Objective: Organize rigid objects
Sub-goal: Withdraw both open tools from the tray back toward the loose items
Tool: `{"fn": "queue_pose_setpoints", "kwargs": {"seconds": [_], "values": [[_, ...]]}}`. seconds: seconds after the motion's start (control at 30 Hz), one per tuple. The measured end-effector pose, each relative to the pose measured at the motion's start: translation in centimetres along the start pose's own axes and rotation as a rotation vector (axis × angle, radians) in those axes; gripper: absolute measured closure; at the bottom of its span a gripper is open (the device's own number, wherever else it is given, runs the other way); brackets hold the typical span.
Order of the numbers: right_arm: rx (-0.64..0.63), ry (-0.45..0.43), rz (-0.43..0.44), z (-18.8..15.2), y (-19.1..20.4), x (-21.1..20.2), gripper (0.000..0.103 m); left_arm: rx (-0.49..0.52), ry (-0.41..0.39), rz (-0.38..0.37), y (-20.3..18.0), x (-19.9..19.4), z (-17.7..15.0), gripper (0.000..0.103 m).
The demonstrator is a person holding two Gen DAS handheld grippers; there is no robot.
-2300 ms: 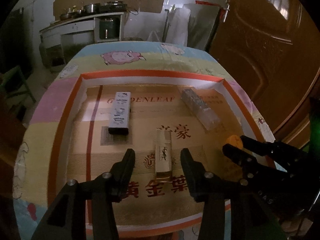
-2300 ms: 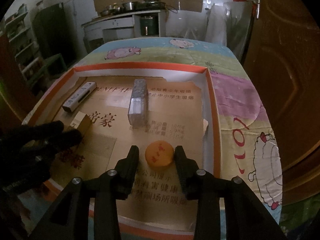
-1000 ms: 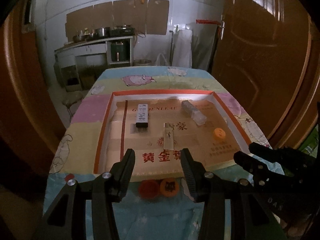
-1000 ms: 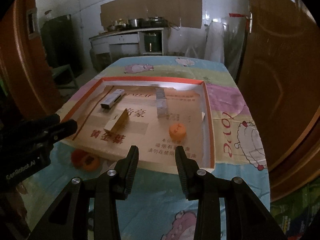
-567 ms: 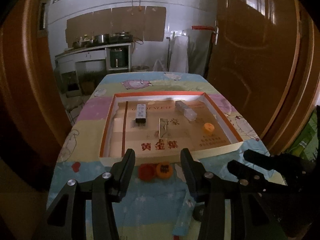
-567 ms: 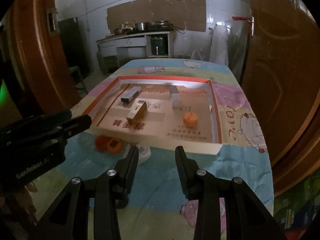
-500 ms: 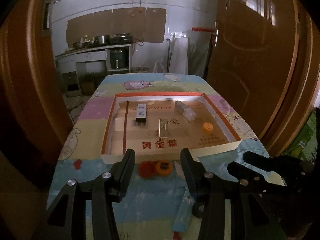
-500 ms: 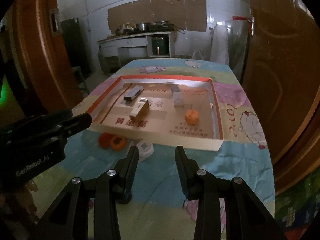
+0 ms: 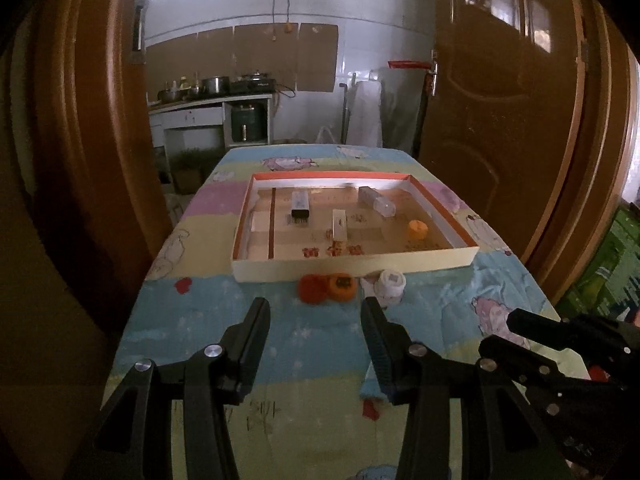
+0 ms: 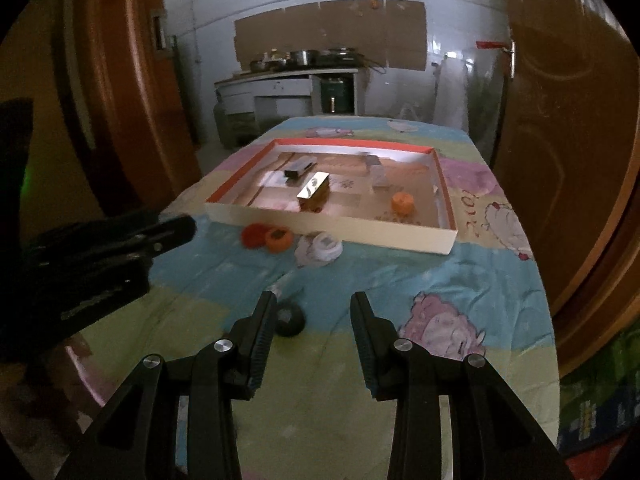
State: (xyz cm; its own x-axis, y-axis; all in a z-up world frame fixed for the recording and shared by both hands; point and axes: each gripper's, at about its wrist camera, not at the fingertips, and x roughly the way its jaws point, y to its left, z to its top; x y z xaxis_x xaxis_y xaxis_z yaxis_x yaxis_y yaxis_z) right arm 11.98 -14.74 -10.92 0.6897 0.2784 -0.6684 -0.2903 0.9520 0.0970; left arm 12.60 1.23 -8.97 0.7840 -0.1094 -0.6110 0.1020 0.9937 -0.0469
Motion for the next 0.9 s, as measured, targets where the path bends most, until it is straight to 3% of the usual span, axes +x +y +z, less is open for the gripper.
{"fn": "queue_pose_setpoints", "kwargs": {"seconds": [0.27, 0.4, 0.67, 0.9], "values": [[-0.029, -0.004, 0.033, -2.1, 1.9, -1.7, 0.063, 0.006, -0.041, 0.022, 0.0, -2.1, -1.9, 0.056], [-0.061, 0.02, 0.064, -3.9, 3.2, -1.7, 0.046, -0.012, -0.056, 0.021, 0.7, -2.8, -2.8, 0.056], [-0.178, 0.053, 0.085, -7.3, 6.3, -0.2, 0.046, -0.03, -0.039, 0.027, 1.8, -2.3, -3.6, 0.056], [-0.182, 0.07, 0.085, -8.5, 6.4, 0.9, 0.046, -0.011, -0.026, 0.012, 1.4, -1.5, -4.0, 0.056]]}}
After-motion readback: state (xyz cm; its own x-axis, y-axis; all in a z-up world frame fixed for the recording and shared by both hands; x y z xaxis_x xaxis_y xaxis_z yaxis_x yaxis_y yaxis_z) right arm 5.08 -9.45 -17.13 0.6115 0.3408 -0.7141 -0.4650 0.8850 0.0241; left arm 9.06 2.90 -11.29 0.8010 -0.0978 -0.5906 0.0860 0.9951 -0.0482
